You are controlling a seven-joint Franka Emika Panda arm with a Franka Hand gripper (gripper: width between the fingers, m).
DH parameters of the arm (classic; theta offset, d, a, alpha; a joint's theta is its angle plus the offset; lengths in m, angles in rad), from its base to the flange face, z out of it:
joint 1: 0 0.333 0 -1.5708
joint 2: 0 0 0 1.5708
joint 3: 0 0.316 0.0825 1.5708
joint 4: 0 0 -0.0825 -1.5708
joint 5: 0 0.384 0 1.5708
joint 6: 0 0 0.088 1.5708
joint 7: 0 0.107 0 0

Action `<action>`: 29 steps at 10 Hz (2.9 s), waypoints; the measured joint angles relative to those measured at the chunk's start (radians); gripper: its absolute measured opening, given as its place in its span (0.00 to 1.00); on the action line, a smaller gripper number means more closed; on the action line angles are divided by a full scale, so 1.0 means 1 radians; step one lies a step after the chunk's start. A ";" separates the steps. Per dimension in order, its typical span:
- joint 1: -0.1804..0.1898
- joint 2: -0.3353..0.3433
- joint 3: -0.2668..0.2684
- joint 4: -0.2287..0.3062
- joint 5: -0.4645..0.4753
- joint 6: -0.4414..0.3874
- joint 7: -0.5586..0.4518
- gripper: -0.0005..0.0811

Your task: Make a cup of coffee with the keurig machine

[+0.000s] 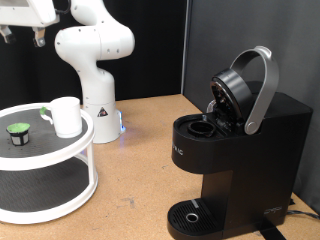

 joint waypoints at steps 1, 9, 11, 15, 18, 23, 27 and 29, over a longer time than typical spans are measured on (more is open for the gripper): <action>0.014 0.014 -0.027 -0.002 -0.006 0.014 -0.061 0.99; 0.024 0.154 -0.119 -0.098 -0.064 0.289 -0.072 0.99; 0.037 0.152 -0.148 -0.099 -0.068 0.290 -0.236 0.99; 0.042 0.174 -0.203 -0.163 -0.100 0.418 -0.309 0.99; 0.042 0.238 -0.223 -0.200 -0.114 0.520 -0.308 0.99; 0.042 0.321 -0.242 -0.244 -0.115 0.634 -0.314 0.99; 0.042 0.351 -0.250 -0.273 -0.115 0.687 -0.321 0.99; 0.043 0.352 -0.256 -0.279 -0.112 0.706 -0.330 0.99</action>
